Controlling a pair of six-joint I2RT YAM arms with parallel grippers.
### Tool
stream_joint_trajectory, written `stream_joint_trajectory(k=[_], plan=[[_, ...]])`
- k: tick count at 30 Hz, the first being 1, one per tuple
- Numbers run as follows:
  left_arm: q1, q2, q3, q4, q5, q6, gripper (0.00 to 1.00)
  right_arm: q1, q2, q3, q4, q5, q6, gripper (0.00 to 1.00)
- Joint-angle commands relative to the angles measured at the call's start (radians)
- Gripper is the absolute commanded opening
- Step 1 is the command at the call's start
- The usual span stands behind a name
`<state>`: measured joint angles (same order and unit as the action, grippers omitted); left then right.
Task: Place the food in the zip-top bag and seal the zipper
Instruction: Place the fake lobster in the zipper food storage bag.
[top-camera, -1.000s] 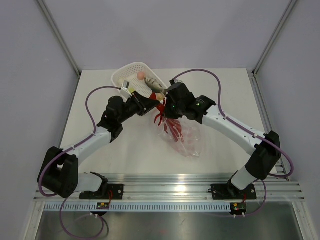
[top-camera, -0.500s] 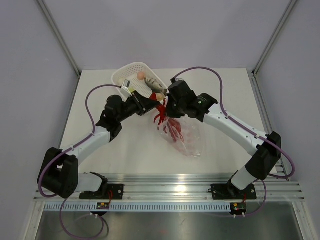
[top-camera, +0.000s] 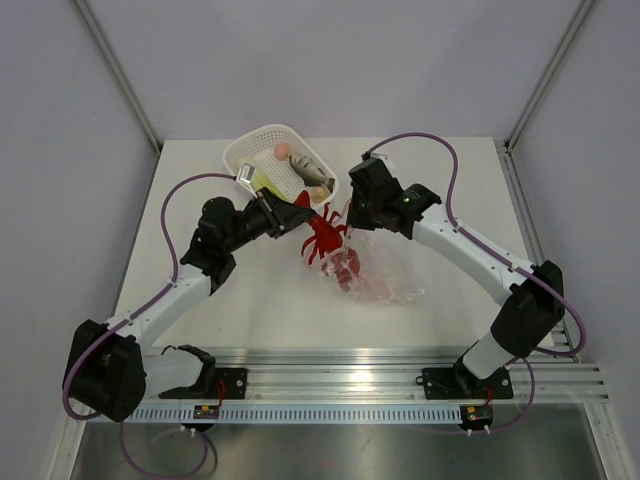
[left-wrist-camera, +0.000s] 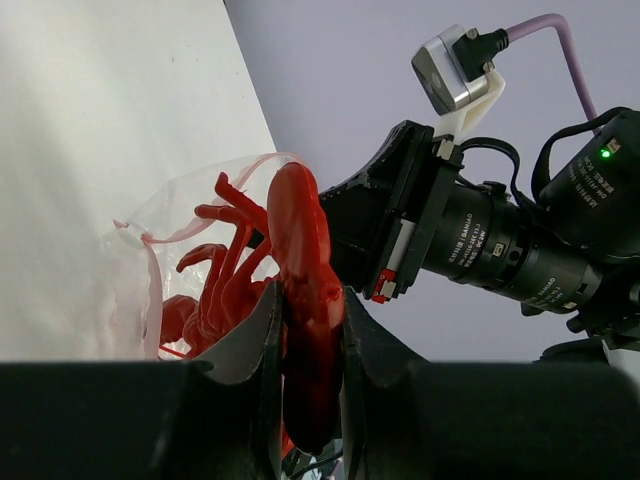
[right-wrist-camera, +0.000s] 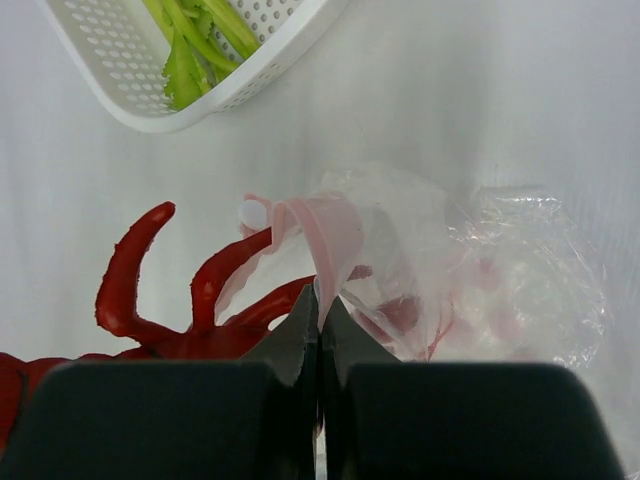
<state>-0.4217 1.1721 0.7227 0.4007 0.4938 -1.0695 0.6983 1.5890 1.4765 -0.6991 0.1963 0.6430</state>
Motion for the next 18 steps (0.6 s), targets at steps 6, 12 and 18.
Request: stream_joint_trajectory(k=[6,12,18], plan=[[-0.003,0.008,-0.02,0.119,0.042,-0.024,0.0,0.001,0.009,0.004,0.061,-0.017,0.018,0.0],[-0.002,-0.077,-0.118,0.228,-0.072,-0.055,0.0,0.0,0.034,0.002,0.032,0.006,0.043,0.0],[0.004,-0.1,-0.17,0.315,-0.101,-0.081,0.0,0.001,0.054,0.013,0.023,0.009,0.061,0.0]])
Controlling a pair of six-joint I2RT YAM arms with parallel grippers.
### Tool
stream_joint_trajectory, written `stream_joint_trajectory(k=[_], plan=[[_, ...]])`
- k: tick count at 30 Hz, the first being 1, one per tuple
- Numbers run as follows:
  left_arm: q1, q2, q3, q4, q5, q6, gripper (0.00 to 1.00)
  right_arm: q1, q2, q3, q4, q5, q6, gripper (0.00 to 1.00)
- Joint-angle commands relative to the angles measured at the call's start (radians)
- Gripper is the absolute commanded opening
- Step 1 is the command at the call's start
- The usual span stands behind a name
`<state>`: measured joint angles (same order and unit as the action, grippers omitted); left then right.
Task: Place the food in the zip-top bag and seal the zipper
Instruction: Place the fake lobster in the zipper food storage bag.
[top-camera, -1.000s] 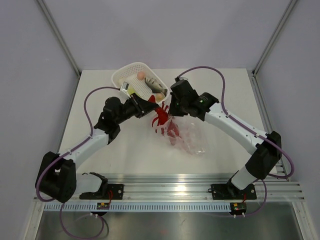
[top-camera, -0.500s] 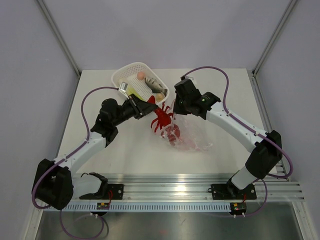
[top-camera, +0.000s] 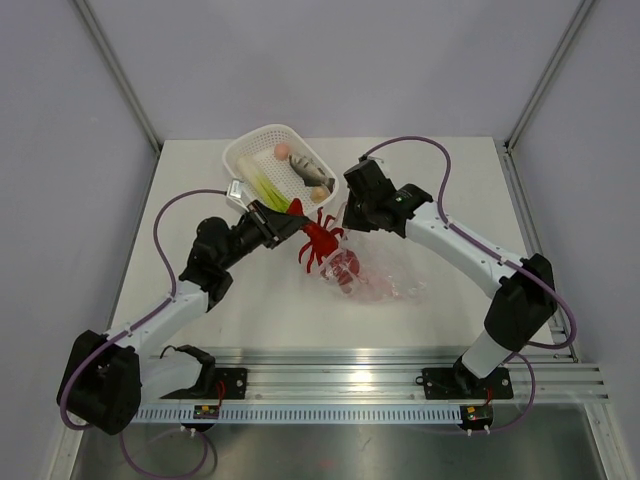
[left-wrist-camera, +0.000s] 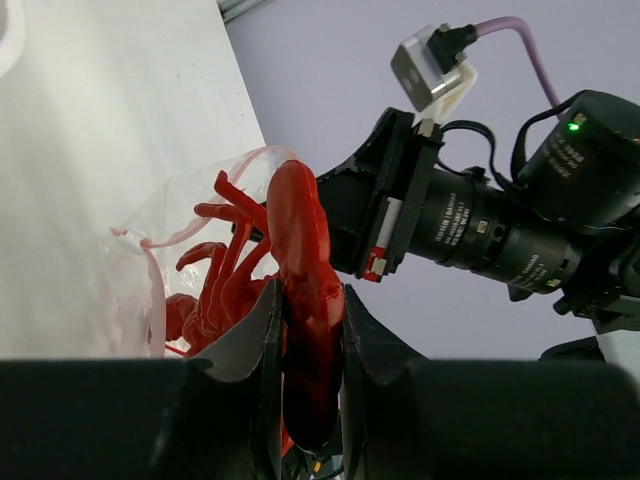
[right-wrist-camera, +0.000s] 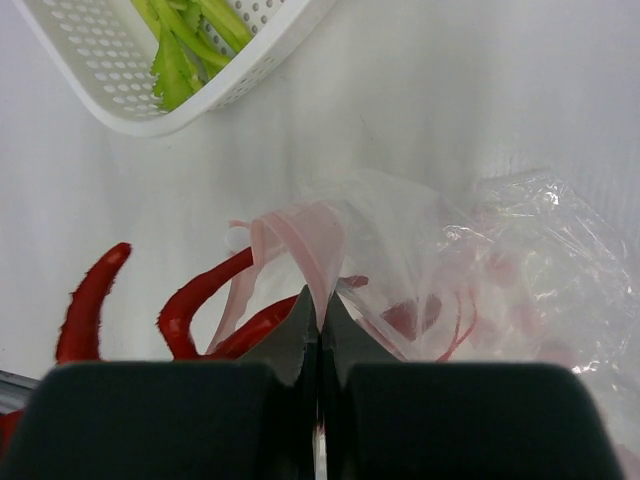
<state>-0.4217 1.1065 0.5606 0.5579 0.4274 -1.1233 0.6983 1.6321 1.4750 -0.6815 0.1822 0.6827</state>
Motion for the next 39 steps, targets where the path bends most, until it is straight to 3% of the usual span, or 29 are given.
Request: stream_joint_trajectory(k=[1,11,23,28,39], plan=[[0.004,-0.033,-0.017,0.207,-0.035,-0.036,0.0,0.001,0.017,0.015,0.002,0.023,0.021,0.0],[0.004,-0.037,-0.067,0.336,-0.035,-0.089,0.0,0.001,0.052,0.028,-0.004,0.02,0.037,0.0],[0.004,-0.037,-0.074,0.367,-0.024,-0.084,0.0,0.001,0.04,0.013,-0.007,0.033,0.038,0.0],[0.004,0.021,-0.018,0.333,0.068,-0.055,0.0,0.001,0.026,0.019,0.014,0.013,0.025,0.0],[0.004,0.137,0.015,0.388,0.06,-0.078,0.0,0.003,-0.051,-0.009,0.074,-0.084,0.002,0.0]])
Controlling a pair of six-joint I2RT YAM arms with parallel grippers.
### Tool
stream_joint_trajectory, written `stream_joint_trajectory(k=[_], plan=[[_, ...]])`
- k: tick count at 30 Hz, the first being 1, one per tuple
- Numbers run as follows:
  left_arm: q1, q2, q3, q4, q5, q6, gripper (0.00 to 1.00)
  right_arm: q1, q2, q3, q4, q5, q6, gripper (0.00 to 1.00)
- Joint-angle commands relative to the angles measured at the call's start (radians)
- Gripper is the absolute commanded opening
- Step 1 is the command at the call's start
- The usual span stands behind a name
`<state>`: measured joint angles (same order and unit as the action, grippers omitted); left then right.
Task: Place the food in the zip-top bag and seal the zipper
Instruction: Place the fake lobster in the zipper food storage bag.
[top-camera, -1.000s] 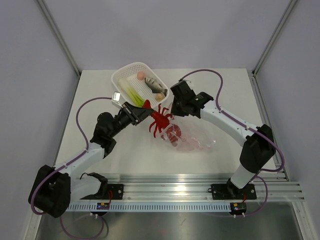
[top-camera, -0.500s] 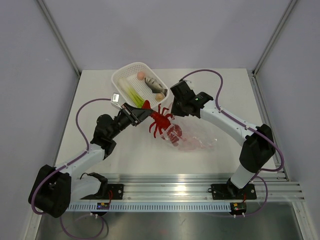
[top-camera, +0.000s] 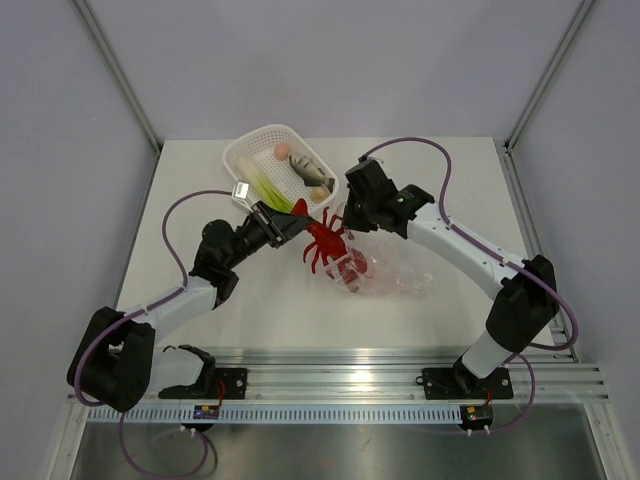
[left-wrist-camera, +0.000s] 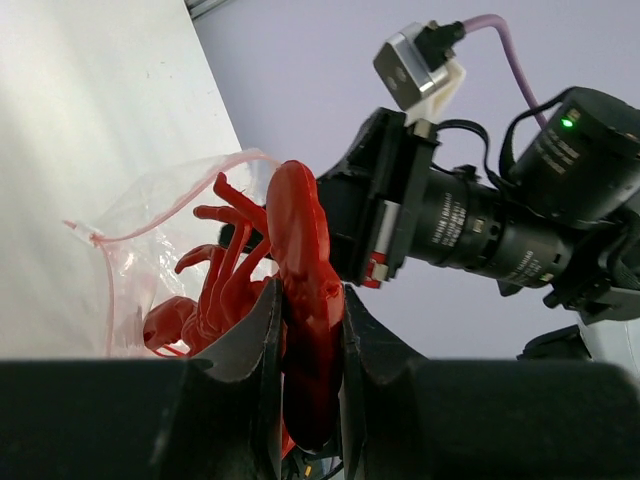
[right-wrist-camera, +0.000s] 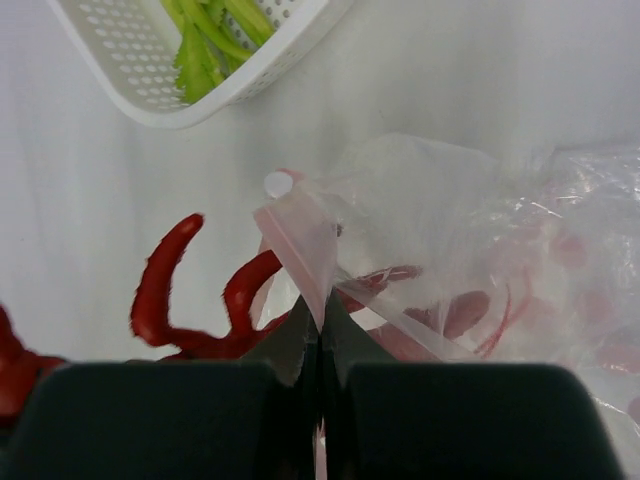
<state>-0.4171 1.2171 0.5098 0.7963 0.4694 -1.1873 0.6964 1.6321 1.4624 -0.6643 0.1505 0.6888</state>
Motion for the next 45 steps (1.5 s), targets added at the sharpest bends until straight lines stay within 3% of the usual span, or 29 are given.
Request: stream_joint_trajectory(k=[1,11,19,29,45], plan=[[-0.002,0.036,0.073,0.158,0.021,-0.023,0.0,0.006,-0.051,0.004,0.058,-0.058,-0.005,0.0],[-0.002,0.094,0.104,0.147,0.035,-0.006,0.0,0.029,-0.04,0.021,0.061,-0.06,0.009,0.0],[-0.002,0.127,0.099,0.23,0.112,-0.015,0.0,0.034,-0.026,0.038,0.04,-0.023,0.005,0.0],[0.0,0.055,0.012,0.264,0.051,-0.009,0.0,0.031,0.011,0.067,0.003,0.012,0.009,0.0],[-0.002,0.056,0.01,0.244,0.113,0.005,0.0,0.012,0.043,0.118,0.005,0.008,-0.003,0.0]])
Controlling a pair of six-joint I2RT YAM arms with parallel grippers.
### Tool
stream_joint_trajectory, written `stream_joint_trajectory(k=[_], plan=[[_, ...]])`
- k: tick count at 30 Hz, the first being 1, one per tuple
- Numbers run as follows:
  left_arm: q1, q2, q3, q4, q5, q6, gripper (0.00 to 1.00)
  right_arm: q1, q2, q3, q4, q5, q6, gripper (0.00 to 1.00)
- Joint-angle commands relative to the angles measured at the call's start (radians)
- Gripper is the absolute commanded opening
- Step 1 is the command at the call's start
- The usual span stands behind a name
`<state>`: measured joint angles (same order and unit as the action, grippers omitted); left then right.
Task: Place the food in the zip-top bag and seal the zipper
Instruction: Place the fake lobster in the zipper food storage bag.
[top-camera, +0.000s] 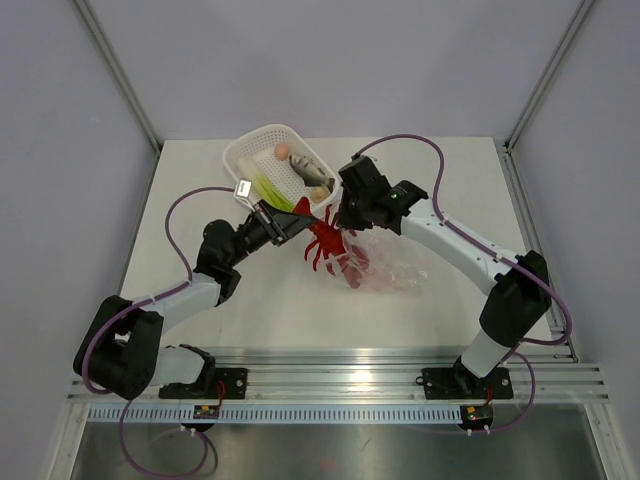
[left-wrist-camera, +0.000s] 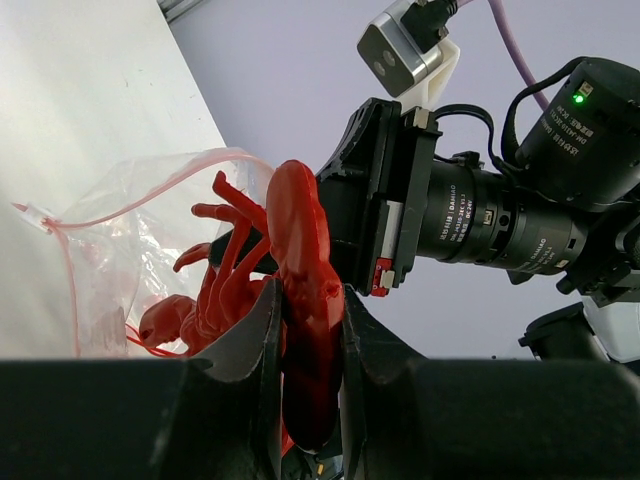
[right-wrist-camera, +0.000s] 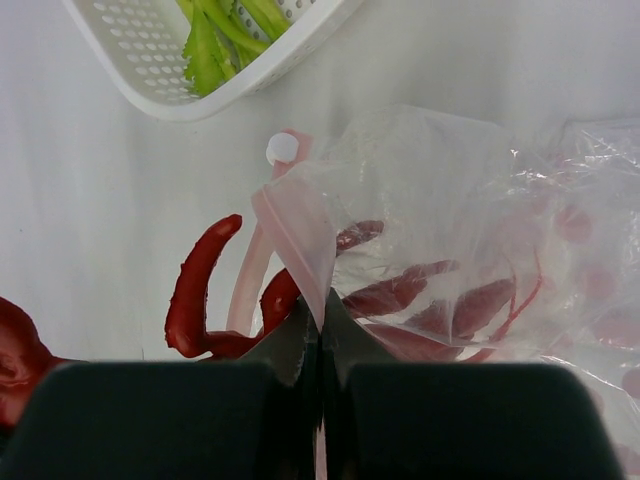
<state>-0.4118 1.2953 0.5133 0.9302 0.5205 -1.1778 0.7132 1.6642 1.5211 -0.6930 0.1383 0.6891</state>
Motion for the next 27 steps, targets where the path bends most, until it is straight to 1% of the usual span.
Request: stream_joint_trajectory(k=[1,9,15,27], plan=[[-0.007,-0.022,0.011,0.108,0.068,0.0,0.0,-0.004,0.011,0.062,0.033,0.018,-0.003,0.0],[-0.007,0.022,0.031,0.107,0.11,0.001,0.0,-0.004,0.009,0.077,0.041,0.009,-0.016,0.0],[-0.007,0.029,0.013,0.165,0.133,0.0,0.0,-0.004,0.006,0.08,0.033,0.027,-0.016,0.0],[-0.007,0.025,-0.002,0.113,0.19,0.063,0.0,-0.009,0.006,0.08,0.039,0.03,-0.011,0.0]])
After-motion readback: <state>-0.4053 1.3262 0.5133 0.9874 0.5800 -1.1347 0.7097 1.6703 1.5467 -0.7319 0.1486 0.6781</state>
